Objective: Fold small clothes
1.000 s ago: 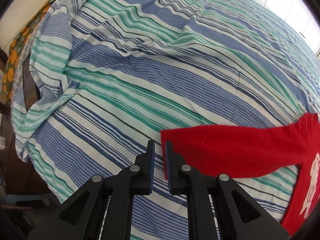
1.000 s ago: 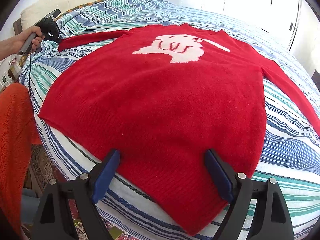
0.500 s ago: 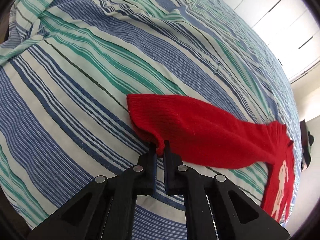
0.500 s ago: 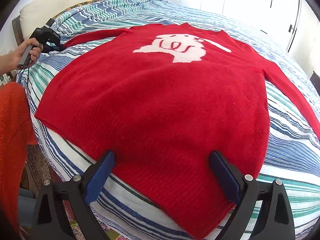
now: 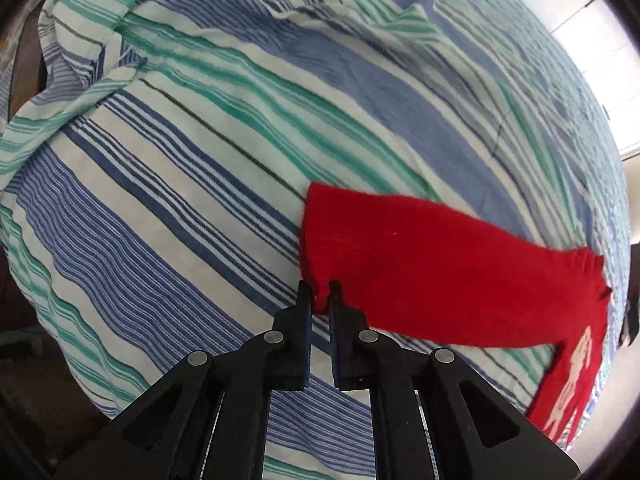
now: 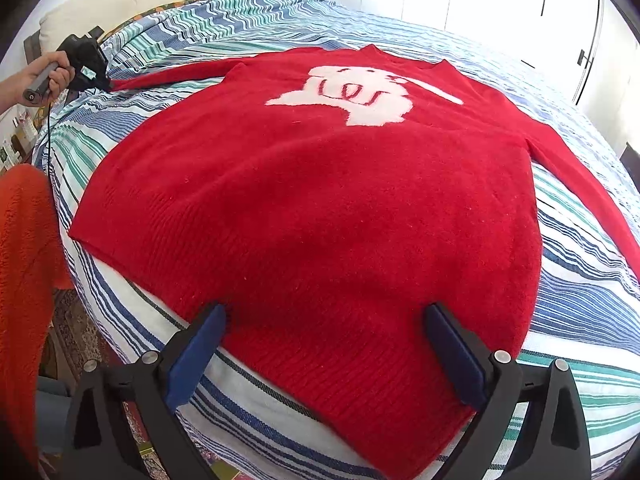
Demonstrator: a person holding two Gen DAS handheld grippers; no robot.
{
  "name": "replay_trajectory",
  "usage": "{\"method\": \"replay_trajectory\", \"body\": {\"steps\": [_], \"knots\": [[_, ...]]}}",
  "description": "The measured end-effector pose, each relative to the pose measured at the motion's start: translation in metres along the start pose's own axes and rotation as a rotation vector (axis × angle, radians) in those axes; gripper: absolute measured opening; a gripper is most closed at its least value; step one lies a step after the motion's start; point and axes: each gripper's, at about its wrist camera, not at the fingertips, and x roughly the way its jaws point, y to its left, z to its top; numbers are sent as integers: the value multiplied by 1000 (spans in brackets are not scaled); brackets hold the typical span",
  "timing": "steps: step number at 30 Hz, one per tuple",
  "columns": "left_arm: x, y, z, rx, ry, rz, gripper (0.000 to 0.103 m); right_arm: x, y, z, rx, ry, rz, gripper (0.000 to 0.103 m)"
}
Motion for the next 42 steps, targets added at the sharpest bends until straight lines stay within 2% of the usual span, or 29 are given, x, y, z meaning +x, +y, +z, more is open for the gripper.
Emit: {"method": "replay_trajectory", "body": {"steps": [3,7,9,11,13,14,16,18,19,21,23,26,29,30,31,32,34,37,40,42], "knots": [[2,-7,-11,13,-80,35,16,0,0,0,-1,6,0,99],[-23,-2,-24,8,-149,80,45,-2,1,3,-6,34,-1,99],[-44,6,-34,9,-217,128,46,-13,1,12,-12,73,16,96],[-62,9,-45,31,-305,156,46,-34,3,23,3,75,52,87],[-67,5,-47,87,-358,131,46,-55,10,43,14,52,102,87],[-66,-1,-46,125,-364,106,45,-62,17,57,10,44,150,81],[-53,-17,-41,196,-357,86,42,-63,33,97,-14,39,242,71],[-36,-34,-31,257,-341,57,36,-49,51,142,-31,15,294,69],[-25,-40,-26,274,-324,55,30,-36,59,165,-35,-2,297,68],[-7,-45,-21,265,-284,67,24,2,77,209,-62,-11,259,61],[6,-38,-15,224,-252,41,24,50,95,244,-108,6,187,47],[6,-27,-12,173,-248,-23,24,114,114,278,-148,71,125,43],[6,-24,-12,169,-238,-53,23,154,124,291,-155,112,116,41],[6,-24,-12,175,-237,-55,23,165,126,292,-168,131,106,35],[7,-24,-9,181,-235,-58,23,174,127,291,-181,153,84,11],[7,-24,-9,184,-233,-61,23,177,125,289,-192,164,59,6],[7,-21,-7,175,-225,-78,23,160,119,284,-177,131,106,6],[9,-17,-4,161,-220,-98,22,134,118,268,-245,99,165,6],[10,-17,-2,155,-212,-99,23,154,115,253,-258,221,234,6],[4,-16,-3,153,-204,-101,23,158,109,252,-231,216,260,7]]}}
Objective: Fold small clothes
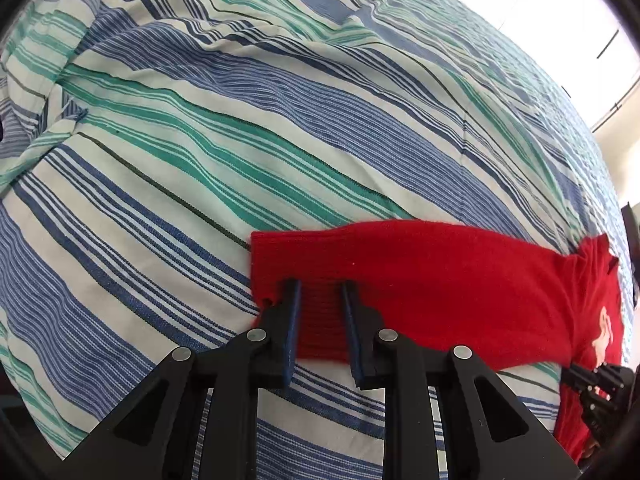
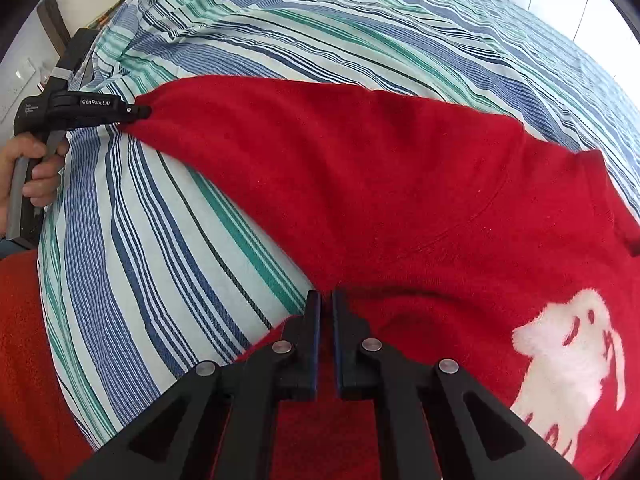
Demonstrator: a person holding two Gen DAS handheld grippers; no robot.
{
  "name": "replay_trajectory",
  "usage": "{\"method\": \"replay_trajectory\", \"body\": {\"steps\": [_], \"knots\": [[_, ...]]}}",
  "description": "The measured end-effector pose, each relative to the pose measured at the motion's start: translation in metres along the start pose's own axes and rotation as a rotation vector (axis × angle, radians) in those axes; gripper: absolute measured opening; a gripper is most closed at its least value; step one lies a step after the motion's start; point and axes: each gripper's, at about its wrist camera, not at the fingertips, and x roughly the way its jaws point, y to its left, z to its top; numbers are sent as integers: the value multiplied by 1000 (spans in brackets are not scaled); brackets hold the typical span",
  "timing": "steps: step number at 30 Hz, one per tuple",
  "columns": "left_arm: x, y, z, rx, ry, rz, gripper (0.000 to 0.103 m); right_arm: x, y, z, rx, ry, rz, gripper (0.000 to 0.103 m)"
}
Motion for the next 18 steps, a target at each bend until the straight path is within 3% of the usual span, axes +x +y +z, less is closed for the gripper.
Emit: {"method": "replay_trajectory", "body": {"steps": [1,4,6,10,14,18], "knots": [[-5,1,0,-1,-1,3,23,-5,-4,1,35,-20,17,10],[-26,3,-2,22,-54,34,28,-33,-12,3,106,-107,134,62],[-32,3,-2,39,-78,46,28,-52,-17,7,98,-163,134,62],[-20,3,-2,7,-81,47,28,-47,-45,58,81,-126,-6,63],[-3,13,-19,-131,-137,47,30,-9,-62,114,-133,-1,-133,64],[0,2,-25,-87,-201,105,33,35,-82,132,-246,174,-129,67]]}}
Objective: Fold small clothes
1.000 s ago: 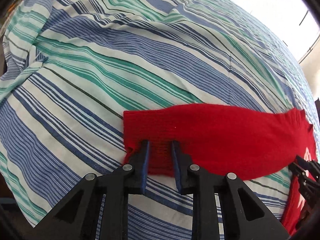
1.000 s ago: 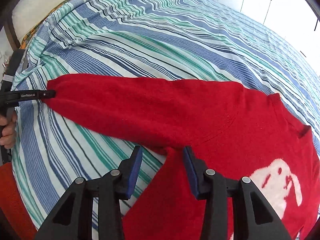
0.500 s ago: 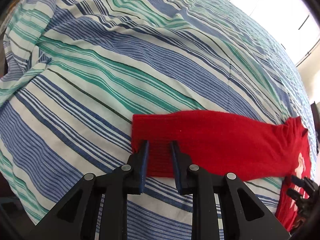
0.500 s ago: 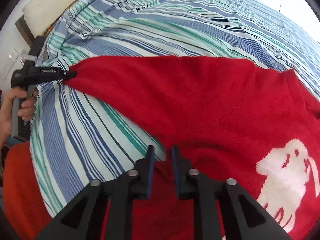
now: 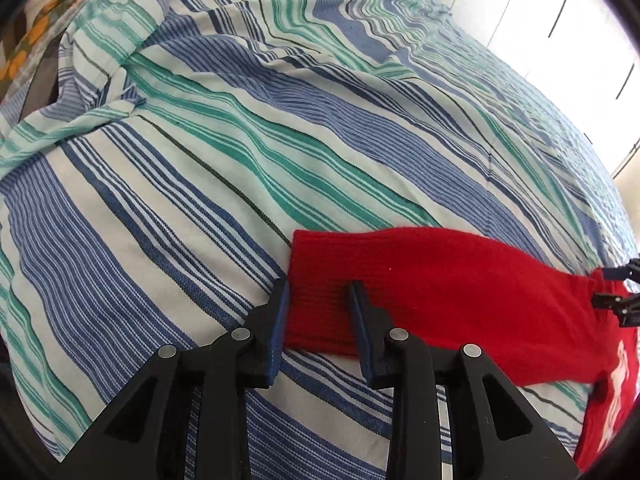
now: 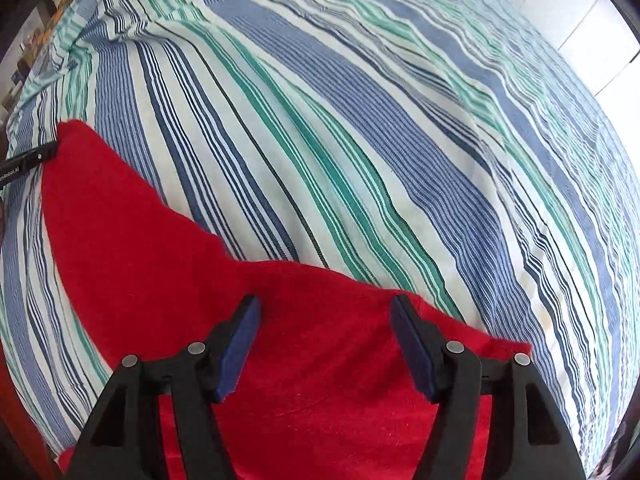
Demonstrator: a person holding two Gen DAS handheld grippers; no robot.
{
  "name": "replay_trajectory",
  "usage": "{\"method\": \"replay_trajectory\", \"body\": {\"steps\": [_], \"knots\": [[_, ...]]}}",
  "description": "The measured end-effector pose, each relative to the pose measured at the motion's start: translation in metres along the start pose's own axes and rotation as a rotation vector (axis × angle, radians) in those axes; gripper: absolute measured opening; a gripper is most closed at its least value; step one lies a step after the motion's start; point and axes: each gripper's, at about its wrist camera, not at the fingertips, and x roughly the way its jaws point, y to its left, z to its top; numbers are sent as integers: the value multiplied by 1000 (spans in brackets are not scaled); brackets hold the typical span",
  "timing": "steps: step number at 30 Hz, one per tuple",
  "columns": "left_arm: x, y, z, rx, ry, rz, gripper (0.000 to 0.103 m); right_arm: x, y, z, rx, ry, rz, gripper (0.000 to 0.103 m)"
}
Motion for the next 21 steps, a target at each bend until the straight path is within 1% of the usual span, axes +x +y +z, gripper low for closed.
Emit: {"method": "replay_trajectory", "body": {"steps": [1,2,3,5,6,7,8,9,10,11,12,13,14,15,16,17,18,19,20,21], "knots": [[1,-2,1,12,-8,9,34,10,-1,2,-22,41,14,49],[1,-3,3,16,-15,16,34,16,1,3,-49,64,8,3],[-1,-3,6,4,-31,17,34,15,5,4,-85,59,-32,4],[-12,1,13,-44,-93,-15,35,4,9,7,-106,37,-86,3],[-16,2,17,-62,-126,-29,43,-2,10,8,-103,10,-149,3],[-17,2,20,-64,-144,-24,53,-6,8,10,-89,-10,-215,3],[-12,2,22,-51,-129,3,56,-6,4,13,-57,-21,-265,3],[-1,2,23,-42,-84,35,56,-3,-1,15,-20,-20,-291,3],[9,3,22,-48,-40,49,56,5,-3,16,9,-2,-298,3],[10,7,21,-62,-35,44,56,17,-1,17,19,29,-301,4],[4,9,21,-70,-54,36,56,27,3,16,13,55,-308,4],[-2,11,22,-77,-82,27,56,34,11,16,1,68,-328,7],[-11,13,22,-88,-119,22,56,35,17,16,-11,61,-361,8],[-22,14,23,-95,-162,16,57,31,21,17,-17,45,-379,8],[-33,12,23,-86,-208,5,58,22,23,15,-12,17,-374,13],[-45,7,23,-55,-252,-1,61,7,23,11,14,-29,-354,30],[-55,-2,22,-8,-295,-6,67,-12,21,5,62,-92,-335,43],[-64,-13,19,44,-329,-20,76,-34,19,-6,127,-170,-325,71],[-70,-27,15,93,-347,-53,80,-58,19,-22,195,-257,-317,85],[-73,-41,12,137,-348,-101,88,-80,21,-42,260,-340,-298,86]]}}
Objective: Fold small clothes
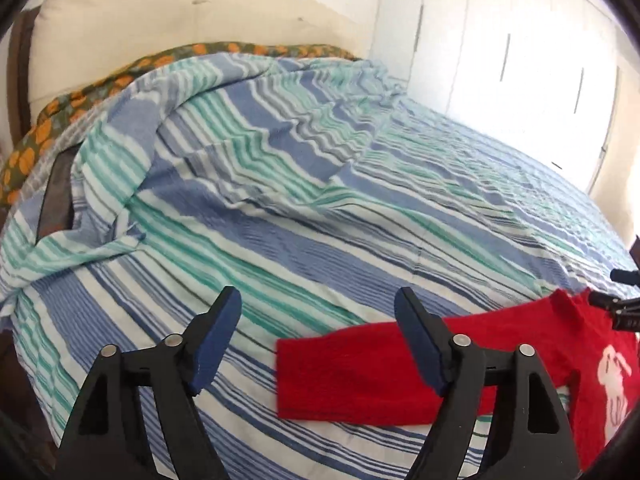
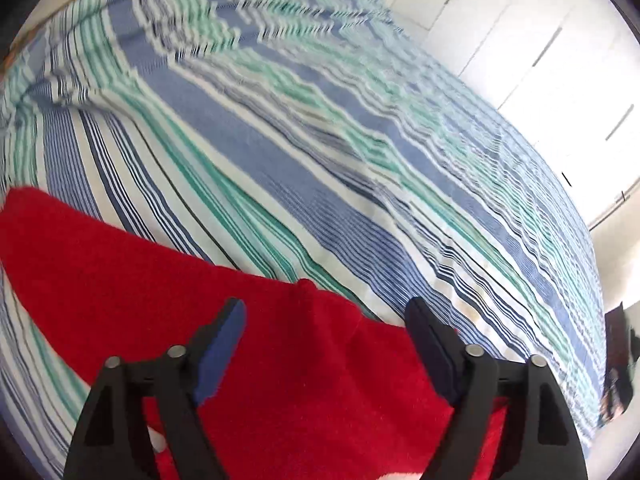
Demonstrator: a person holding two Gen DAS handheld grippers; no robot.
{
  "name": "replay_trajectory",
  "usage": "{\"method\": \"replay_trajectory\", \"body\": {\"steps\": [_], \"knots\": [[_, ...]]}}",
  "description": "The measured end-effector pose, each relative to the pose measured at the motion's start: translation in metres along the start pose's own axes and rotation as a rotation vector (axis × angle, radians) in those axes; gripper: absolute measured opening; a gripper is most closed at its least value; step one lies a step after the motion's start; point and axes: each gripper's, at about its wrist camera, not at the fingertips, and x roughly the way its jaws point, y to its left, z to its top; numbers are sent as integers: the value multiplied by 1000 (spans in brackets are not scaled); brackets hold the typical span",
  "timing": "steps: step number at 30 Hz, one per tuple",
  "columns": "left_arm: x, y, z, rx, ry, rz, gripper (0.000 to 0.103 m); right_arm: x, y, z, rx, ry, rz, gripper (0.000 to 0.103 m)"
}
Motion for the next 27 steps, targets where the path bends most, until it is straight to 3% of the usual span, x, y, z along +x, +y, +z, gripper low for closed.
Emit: {"method": "replay_trajectory", "body": {"steps": [2,3,4,6,8,9,10,12,15,27], "knots": [[5,-35,0,70,17,-98,92,-45,-10,-33,127,-78,58,87],[8,-54,0,119,28,-113,93,-63,-11,-55,173,-102,66,88],[17,-73,0,176,51,-122,100,-78,-7,-77,205,-115,58,92],[47,-102,-3,266,132,-161,103,-92,3,-113,240,-104,25,92],[84,-118,-21,333,225,-60,103,-90,10,-145,278,-58,18,92],[106,-121,-37,365,325,20,103,-82,10,-156,297,-29,22,92],[121,-121,-48,372,380,30,103,-75,11,-167,317,-3,26,92],[109,-116,-43,344,318,8,103,-64,10,-183,351,36,23,92],[111,-112,-41,318,347,-25,103,-61,9,-200,392,56,28,92],[117,-114,-40,323,344,-17,103,-44,20,-205,366,69,25,102]]}}
